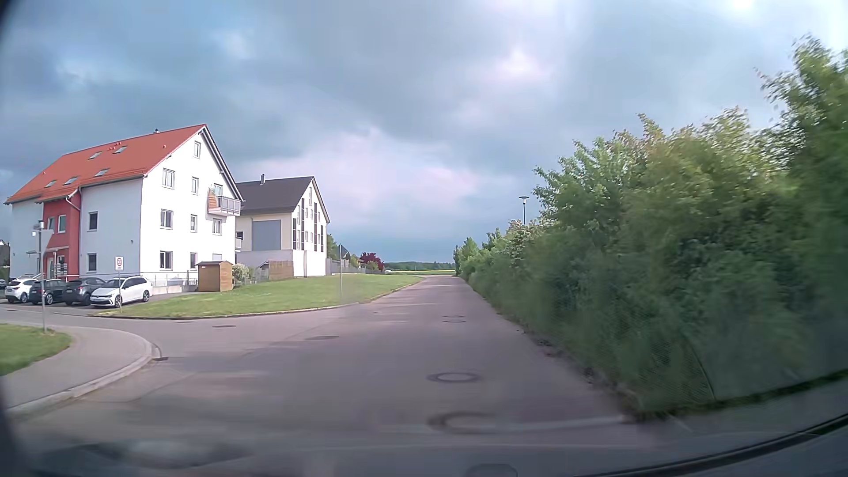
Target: Follow the waypoints while adhering to traffic rules and regulations
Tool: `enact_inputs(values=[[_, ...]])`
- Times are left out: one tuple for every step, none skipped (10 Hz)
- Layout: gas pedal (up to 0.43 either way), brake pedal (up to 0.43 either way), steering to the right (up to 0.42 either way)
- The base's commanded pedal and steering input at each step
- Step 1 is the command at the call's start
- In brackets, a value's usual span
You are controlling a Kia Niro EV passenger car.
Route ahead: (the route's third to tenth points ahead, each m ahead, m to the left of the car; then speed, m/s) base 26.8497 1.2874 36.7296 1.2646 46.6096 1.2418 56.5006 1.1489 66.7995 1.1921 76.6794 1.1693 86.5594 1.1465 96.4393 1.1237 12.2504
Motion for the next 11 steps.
enact_inputs(values=[[0.157, 0.000, 0.000], [0.157, 0.000, 0.000], [0.157, 0.000, 0.000], [0.157, 0.000, 0.000], [0.157, 0.000, 0.000], [0.169, 0.000, 0.000], [0.169, 0.000, 0.000], [0.169, 0.000, 0.000], [0.169, 0.000, 0.000], [0.169, 0.000, 0.000], [0.169, 0.000, 0.000]])
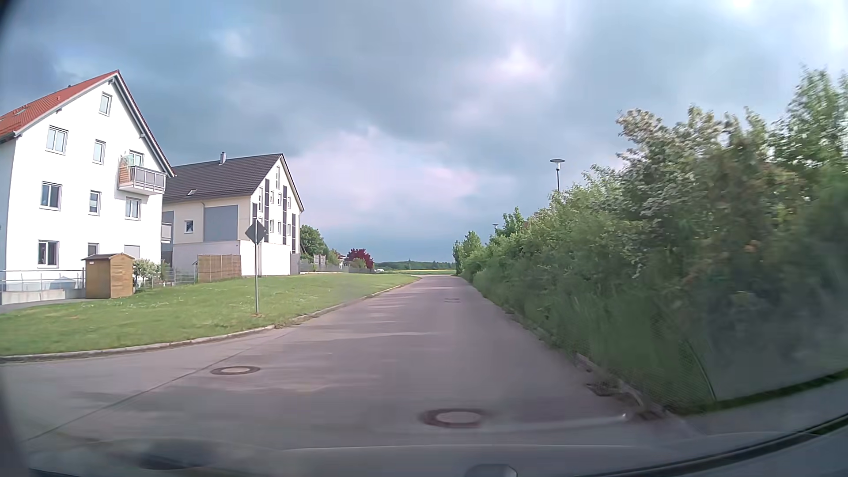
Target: Follow the waypoints while adhering to traffic rules and regulations
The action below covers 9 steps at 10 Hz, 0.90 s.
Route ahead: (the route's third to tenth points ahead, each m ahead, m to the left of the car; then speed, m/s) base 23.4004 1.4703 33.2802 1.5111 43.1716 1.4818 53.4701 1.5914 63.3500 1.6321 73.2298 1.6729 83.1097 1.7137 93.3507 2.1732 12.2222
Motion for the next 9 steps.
enact_inputs(values=[[0.169, 0.000, 0.000], [0.169, 0.000, 0.000], [0.169, 0.000, 0.000], [0.169, 0.000, 0.001], [0.169, 0.000, 0.001], [0.169, 0.000, 0.001], [0.169, 0.000, 0.001], [0.169, 0.000, 0.001], [0.169, 0.000, 0.001]])
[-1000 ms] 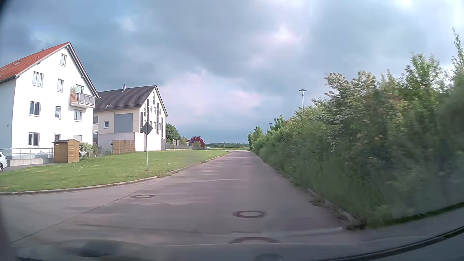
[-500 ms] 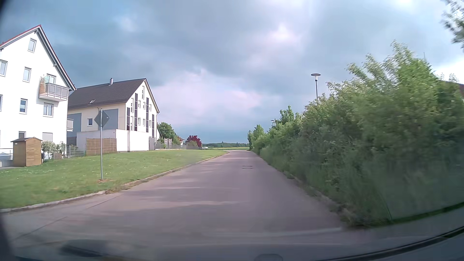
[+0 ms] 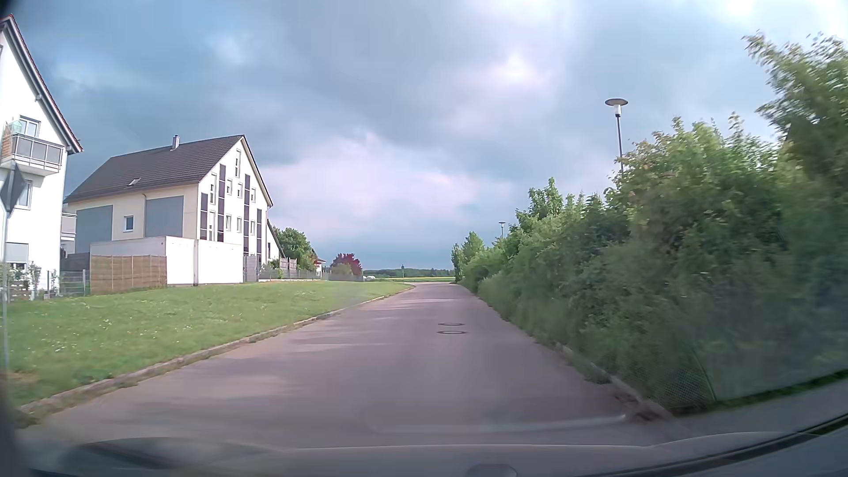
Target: Follow the waypoints while adhering to traffic rules and regulations
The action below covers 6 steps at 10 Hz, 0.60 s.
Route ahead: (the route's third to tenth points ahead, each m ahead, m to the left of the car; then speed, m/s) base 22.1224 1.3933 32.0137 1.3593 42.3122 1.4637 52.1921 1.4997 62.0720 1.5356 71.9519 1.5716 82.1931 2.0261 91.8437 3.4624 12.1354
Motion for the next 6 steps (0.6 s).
enact_inputs(values=[[0.169, 0.000, 0.001], [0.169, 0.000, 0.001], [0.169, 0.000, 0.001], [0.157, 0.000, 0.001], [0.157, 0.000, 0.000], [0.157, 0.000, 0.001]])
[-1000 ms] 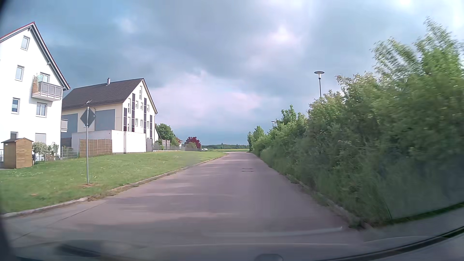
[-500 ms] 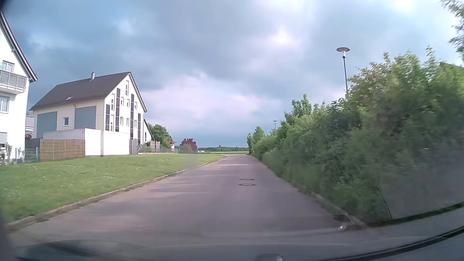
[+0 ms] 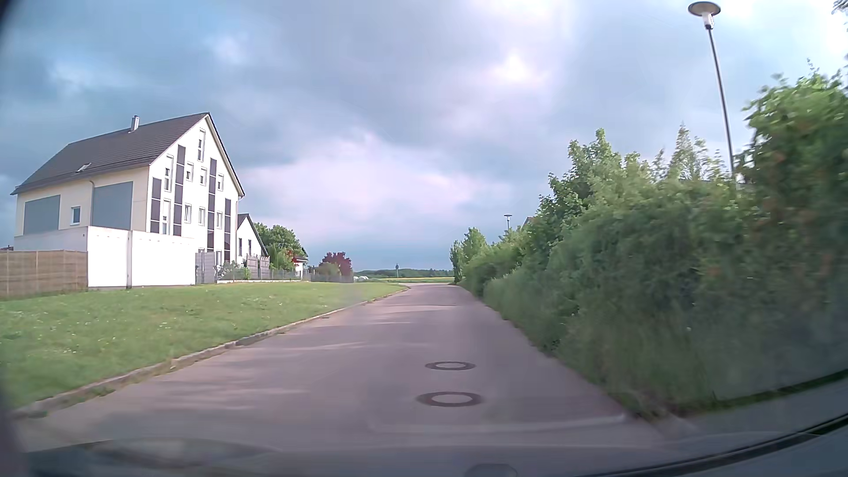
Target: Follow the waypoints while adhering to traffic rules and regulations
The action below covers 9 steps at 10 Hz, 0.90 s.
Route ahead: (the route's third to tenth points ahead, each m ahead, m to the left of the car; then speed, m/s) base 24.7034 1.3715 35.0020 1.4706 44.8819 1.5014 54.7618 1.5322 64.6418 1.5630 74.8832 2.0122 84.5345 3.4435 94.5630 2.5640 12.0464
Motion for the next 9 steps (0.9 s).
enact_inputs(values=[[0.157, 0.000, 0.000], [0.157, 0.000, 0.001], [0.157, 0.000, 0.000], [0.157, 0.000, 0.000], [0.157, 0.000, 0.000], [0.157, 0.000, 0.000], [0.157, 0.000, 0.000], [0.150, 0.000, 0.000], [0.150, 0.000, 0.000]])
